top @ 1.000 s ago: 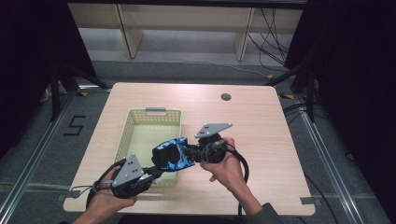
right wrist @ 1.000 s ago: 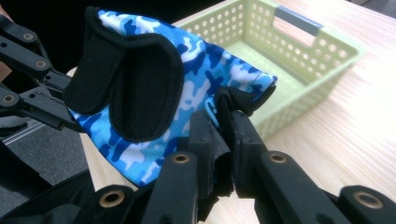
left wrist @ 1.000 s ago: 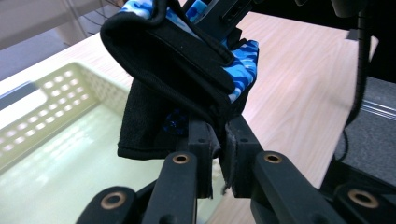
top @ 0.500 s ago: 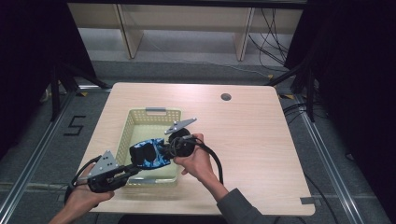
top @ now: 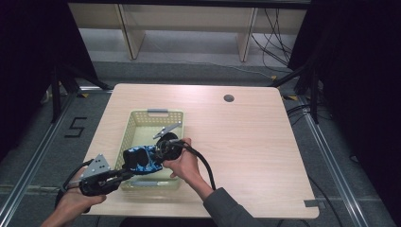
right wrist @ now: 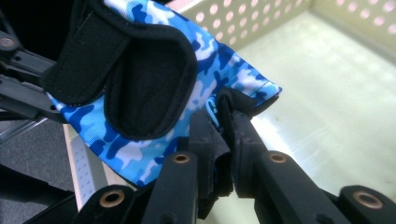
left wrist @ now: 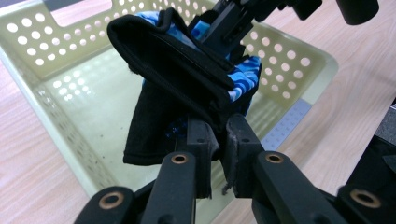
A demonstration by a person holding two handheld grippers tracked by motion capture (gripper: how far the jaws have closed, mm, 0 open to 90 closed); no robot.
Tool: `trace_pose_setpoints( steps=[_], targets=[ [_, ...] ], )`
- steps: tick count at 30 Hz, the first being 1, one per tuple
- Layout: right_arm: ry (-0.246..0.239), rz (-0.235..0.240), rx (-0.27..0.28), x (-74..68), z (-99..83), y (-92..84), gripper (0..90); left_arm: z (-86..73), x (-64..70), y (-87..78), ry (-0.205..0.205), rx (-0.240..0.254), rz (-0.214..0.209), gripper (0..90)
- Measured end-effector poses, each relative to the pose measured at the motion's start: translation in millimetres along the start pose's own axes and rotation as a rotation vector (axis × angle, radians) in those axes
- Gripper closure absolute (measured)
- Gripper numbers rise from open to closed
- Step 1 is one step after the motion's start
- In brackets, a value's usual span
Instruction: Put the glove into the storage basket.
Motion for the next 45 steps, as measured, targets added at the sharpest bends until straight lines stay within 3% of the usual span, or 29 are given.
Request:
trace_pose_setpoints(
  steps=[10, 11, 12, 13, 15, 17, 18, 19, 20, 22, 23, 26, 27, 30, 31, 34, 35, 37, 41, 44, 45],
  targets=[
    [0.035, -0.006, -0.062, -0.7, -9.8, 16.5, 82.1, -4.4, 0.1, 1.6, -0.003, -0.017, -0.007, 79.6],
    [0.048, -0.011, -0.076, -1.5, -11.5, 17.7, 82.1, -5.0, -2.0, 0.0, 0.022, -0.049, -0.013, 79.2],
    [0.048, -0.011, -0.076, -1.5, -11.5, 17.7, 82.1, -5.0, -2.0, 0.0, 0.022, -0.049, -0.013, 78.6],
    [0.051, -0.016, -0.088, -2.4, -12.7, 18.6, 82.0, -4.8, -0.5, 1.8, -0.018, -0.022, -0.007, 78.7],
    [0.051, -0.024, -0.094, -2.3, -14.2, 19.4, 82.0, -5.0, -3.7, 0.3, 0.014, -0.042, -0.006, 77.3],
    [0.059, -0.027, -0.097, -2.5, -14.9, 19.6, 82.0, -4.2, -2.4, 0.6, -0.011, -0.027, -0.003, 76.8],
    [0.056, -0.039, -0.102, -2.5, -15.7, 19.6, 82.0, -4.5, -3.5, -1.7, 0.008, -0.051, -0.005, 76.2],
    [0.062, -0.040, -0.108, -2.7, -17.5, 19.6, 82.0, -3.8, -2.5, -0.9, -0.017, -0.022, -0.002, 73.9],
    [0.062, -0.040, -0.108, -2.7, -17.5, 19.6, 82.0, -3.8, -2.5, -0.9, -0.017, -0.022, -0.002, 73.2],
    [0.049, -0.057, -0.122, -2.8, -18.9, 18.8, 82.0, -3.4, -4.3, -5.8, -0.002, -0.057, 0.001, 71.9],
    [0.028, -0.064, -0.122, -1.8, -19.2, 18.8, 82.0, -2.3, -3.2, -4.9, -0.037, -0.022, 0.005, 69.4],
    [0.030, -0.072, -0.133, -3.1, -20.3, 18.2, 81.9, -0.3, -7.1, -11.3, -0.027, -0.027, 0.016, 63.4],
    [0.032, -0.073, -0.133, -3.1, -20.4, 18.2, 81.9, 0.7, -6.0, -11.8, -0.059, -0.007, 0.026, 61.9],
    [0.022, -0.090, -0.127, -3.2, -20.1, 17.6, 81.7, 2.0, -6.8, -14.7, -0.079, 0.010, 0.040, 57.1],
    [0.028, -0.093, -0.129, -3.6, -20.3, 17.0, 81.6, 2.3, -7.3, -14.8, -0.067, 0.018, 0.024, 56.6],
    [0.027, -0.100, -0.121, -2.4, -20.5, 14.9, 81.3, 3.1, -3.2, -16.2, -0.076, 0.016, 0.019, 54.2],
    [0.031, -0.104, -0.120, -1.5, -21.1, 13.5, 81.0, 4.0, 1.0, -16.2, -0.098, 0.025, 0.003, 50.2],
    [0.030, -0.102, -0.121, -1.1, -21.4, 13.2, 80.9, 4.6, 3.2, -17.8, -0.090, 0.013, 0.005, 49.4],
    [0.019, -0.121, -0.131, -2.6, -22.3, 11.5, 78.7, 9.0, 16.7, -20.7, -0.113, 0.033, -0.061, 44.1],
    [0.015, -0.125, -0.131, -3.3, -22.3, 10.9, 77.5, 10.5, 21.4, -21.7, -0.097, 0.021, -0.066, 43.9],
    [0.010, -0.128, -0.137, -3.4, -22.6, 10.6, 76.4, 10.5, 23.8, -20.1, -0.098, 0.040, -0.075, 43.6]
  ],
)
Point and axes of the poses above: each handheld gripper's, and its own axes: y roughly forward along the jaws, z roughly out of its top, x roughly to its right, the point moved 2 cm from there along y, roughly forward along the jaws, and after that the axes turned 8 degrees about y, right-handed, at the moved point
